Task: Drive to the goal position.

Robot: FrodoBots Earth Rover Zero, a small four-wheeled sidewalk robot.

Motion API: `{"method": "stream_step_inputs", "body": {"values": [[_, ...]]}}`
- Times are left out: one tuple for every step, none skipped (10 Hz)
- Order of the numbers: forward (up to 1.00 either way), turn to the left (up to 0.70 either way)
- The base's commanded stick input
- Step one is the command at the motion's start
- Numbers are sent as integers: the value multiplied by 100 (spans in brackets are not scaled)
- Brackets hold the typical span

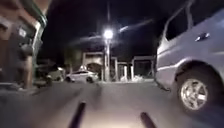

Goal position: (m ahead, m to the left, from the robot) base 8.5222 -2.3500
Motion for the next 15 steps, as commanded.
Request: {"method": "stream_step_inputs", "body": {"values": [[100, 2], [100, 2], [100, 2], [100, -7], [100, -36], [100, -38], [100, -38], [100, -38], [100, -38], [100, -29], [100, -6], [100, 2], [100, 2], [100, 2], [100, 2]]}}
